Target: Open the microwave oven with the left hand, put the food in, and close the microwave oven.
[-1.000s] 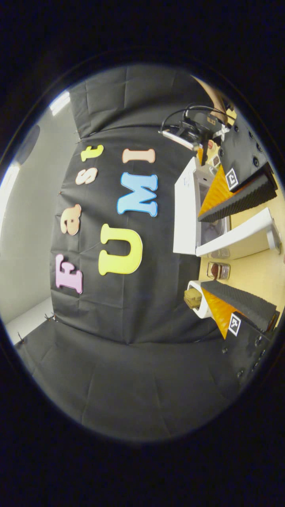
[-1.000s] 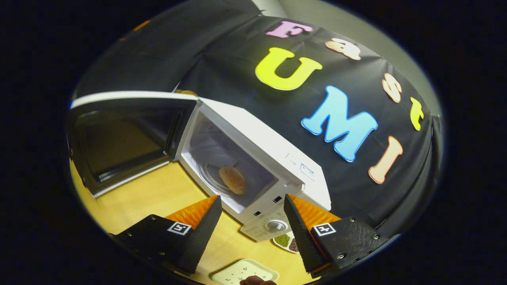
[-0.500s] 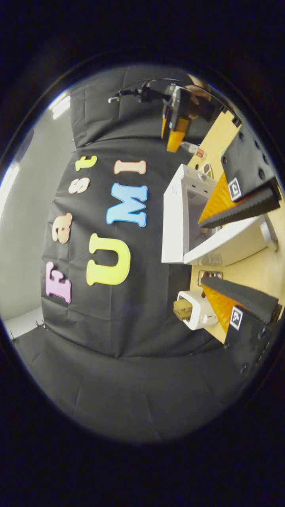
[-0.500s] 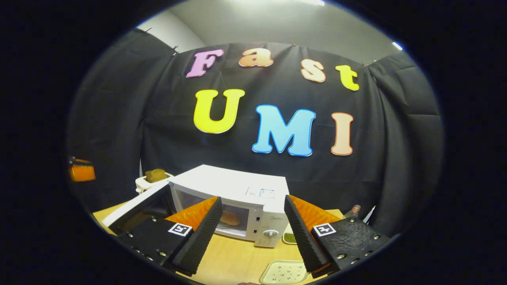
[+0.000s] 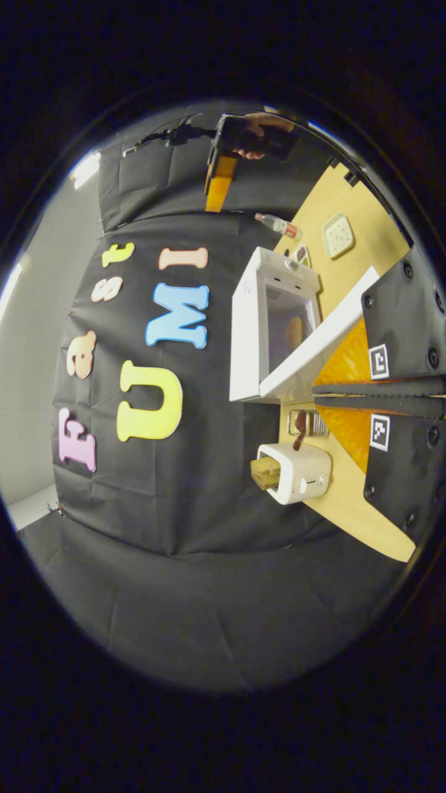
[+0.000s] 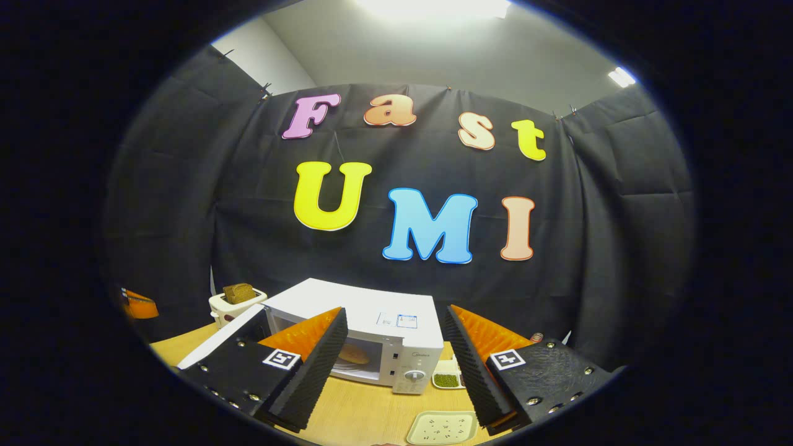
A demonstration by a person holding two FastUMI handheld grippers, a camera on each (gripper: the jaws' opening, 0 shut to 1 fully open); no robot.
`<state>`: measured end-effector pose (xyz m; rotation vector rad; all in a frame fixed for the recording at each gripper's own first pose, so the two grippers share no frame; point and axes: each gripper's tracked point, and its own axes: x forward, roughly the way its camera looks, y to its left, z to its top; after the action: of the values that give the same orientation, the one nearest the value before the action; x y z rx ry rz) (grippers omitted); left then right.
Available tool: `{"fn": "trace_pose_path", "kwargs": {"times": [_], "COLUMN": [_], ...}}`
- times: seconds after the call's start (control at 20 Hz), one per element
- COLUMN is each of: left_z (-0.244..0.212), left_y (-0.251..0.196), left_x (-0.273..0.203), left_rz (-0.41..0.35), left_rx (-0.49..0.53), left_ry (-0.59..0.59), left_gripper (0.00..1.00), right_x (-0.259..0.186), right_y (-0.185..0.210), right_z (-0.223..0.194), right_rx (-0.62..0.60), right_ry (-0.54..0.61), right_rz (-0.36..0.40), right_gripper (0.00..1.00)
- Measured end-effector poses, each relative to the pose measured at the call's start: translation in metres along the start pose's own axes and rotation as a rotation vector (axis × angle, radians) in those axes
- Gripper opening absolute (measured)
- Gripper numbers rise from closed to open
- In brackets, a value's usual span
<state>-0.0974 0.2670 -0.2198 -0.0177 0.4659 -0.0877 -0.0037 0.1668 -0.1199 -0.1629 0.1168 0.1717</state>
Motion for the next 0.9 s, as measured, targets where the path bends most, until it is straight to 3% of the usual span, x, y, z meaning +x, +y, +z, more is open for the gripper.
{"fn": "trace_pose_path", "kwargs": {"times": [0.15,0.45,0.9], "left_z": [-0.018,-0.057,-0.067], "left_y": [0.002,-0.056,-0.119], "left_x": [-0.006,0.002,0.013], "left_rz": [0.077,-0.016,-0.033], "left_rx": [0.050,0.102,0.098], "left_ry": [0.019,0.107,0.152], "left_gripper": [0.07,0.07,0.07], "right_x": [0.005,0.007,0.012], "right_y": [0.000,-0.023,-0.083], "right_z": [0.007,0.029,0.011], "right_rx": [0.002,0.053,0.059], "right_ry": [-0.013,-0.058,-0.033], "right_rz": [0.015,0.018,0.018], "right_gripper": [0.95,0.95,0.96]}}
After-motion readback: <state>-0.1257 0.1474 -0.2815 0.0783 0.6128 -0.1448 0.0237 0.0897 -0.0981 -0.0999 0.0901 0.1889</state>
